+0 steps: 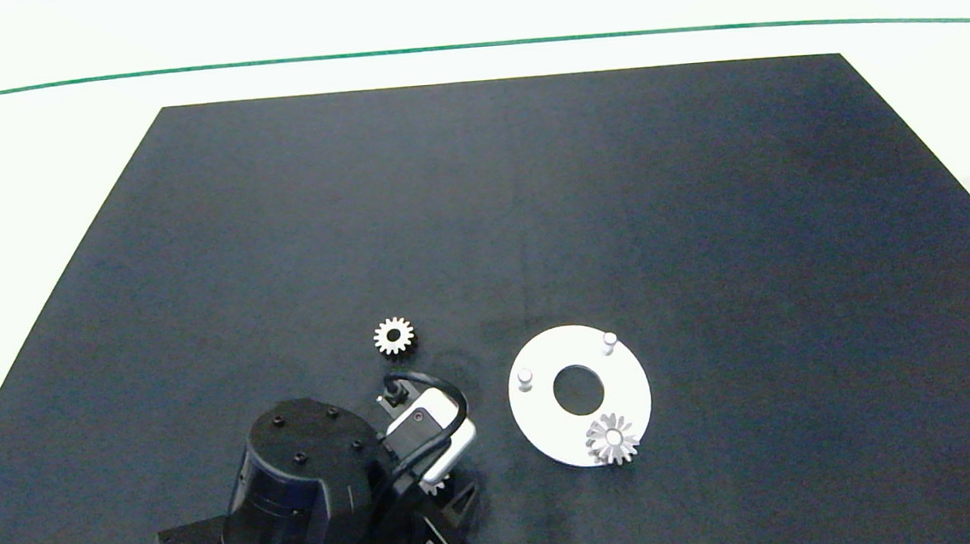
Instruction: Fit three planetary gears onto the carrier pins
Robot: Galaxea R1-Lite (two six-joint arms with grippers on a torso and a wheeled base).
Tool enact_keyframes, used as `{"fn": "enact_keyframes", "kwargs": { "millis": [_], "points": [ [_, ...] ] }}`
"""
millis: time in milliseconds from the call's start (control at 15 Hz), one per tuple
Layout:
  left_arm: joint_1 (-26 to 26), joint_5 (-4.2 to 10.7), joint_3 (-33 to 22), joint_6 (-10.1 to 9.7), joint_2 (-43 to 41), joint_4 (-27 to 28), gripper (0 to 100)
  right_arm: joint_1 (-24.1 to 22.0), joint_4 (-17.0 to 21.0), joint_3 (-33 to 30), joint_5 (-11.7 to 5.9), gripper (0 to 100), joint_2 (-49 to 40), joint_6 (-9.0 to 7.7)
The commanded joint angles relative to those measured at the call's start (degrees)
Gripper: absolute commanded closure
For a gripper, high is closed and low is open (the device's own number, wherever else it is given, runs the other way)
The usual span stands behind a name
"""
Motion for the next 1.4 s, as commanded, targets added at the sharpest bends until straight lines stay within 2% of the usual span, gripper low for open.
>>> {"fn": "enact_keyframes", "kwargs": {
  "millis": [67,600,733,1000,1400],
  "points": [
    [0.1,0.21,-0.4,0.07,-0.1,-0.6,0,0.2,0.2,0.0,-0.15,0,0.2,-0.11],
    [0.3,0.21,0.8,-0.37,-1.1,-0.6,0,0.7,0.2,0.0,-0.15,0,0.0,-0.03],
    [1.9,0.21,1.3,-0.28,-1.1,-0.6,0,0.7,0.2,0.0,-0.15,0,-0.2,-0.03],
    [2.7,0.04,2.9,-0.28,-1.2,-0.7,9,0.7,0.3,0.0,-0.15,0,-0.2,-0.03],
    [2.7,-0.05,2.2,-0.19,-2.0,-0.6,21,0.6,0.2,-0.1,-0.15,0,0.2,-0.03]
  ]
}}
